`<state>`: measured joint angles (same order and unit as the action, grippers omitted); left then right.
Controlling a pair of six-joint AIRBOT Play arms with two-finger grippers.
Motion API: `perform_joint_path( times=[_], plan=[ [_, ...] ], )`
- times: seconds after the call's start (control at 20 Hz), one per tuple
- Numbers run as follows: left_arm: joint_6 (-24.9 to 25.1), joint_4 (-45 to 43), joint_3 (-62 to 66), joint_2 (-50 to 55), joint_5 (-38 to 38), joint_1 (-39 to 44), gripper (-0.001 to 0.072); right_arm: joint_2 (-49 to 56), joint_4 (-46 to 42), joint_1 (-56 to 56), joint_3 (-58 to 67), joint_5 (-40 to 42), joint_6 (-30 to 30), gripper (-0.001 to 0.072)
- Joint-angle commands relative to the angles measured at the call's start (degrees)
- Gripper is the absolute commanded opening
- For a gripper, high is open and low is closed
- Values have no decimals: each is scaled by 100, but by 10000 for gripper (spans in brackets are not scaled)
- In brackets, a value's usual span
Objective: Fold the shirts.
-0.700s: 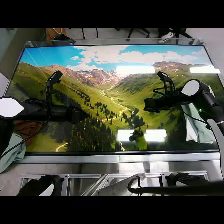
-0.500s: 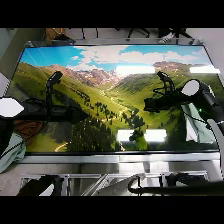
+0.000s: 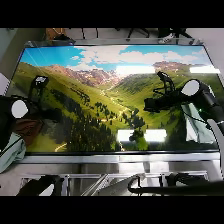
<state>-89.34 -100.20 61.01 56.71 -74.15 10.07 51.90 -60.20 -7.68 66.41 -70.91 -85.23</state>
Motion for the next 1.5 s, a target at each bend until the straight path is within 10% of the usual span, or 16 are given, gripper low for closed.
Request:
perform_joint_path(
  times=[0.0, 0.35, 0.65, 0.7, 0.8, 1.45],
  plan=[
    [-271, -1834, -74, 560, 142, -730, 693, 2, 2, -4, -2, 0, -4, 19],
    [-269, -1823, -72, 2238, 1353, -2955, 693, 2, 2, -4, -2, 0, -4, 19],
    [-269, -1810, 461, 3508, 1910, -3259, 690, 2, 2, -4, -2, 0, -4, 19],
    [-269, -1773, 656, 3722, 1727, -3230, 654, 2, 2, -4, -2, 0, -4, 19],
    [-254, -1655, 1051, 4030, 1237, -3224, 19, 2, 2, -4, -2, 0, -4, 19],
    [831, 3189, 3779, 1884, -107, -914, 14, 2, 0, -2, -2, 0, -4, 19]
  ],
)
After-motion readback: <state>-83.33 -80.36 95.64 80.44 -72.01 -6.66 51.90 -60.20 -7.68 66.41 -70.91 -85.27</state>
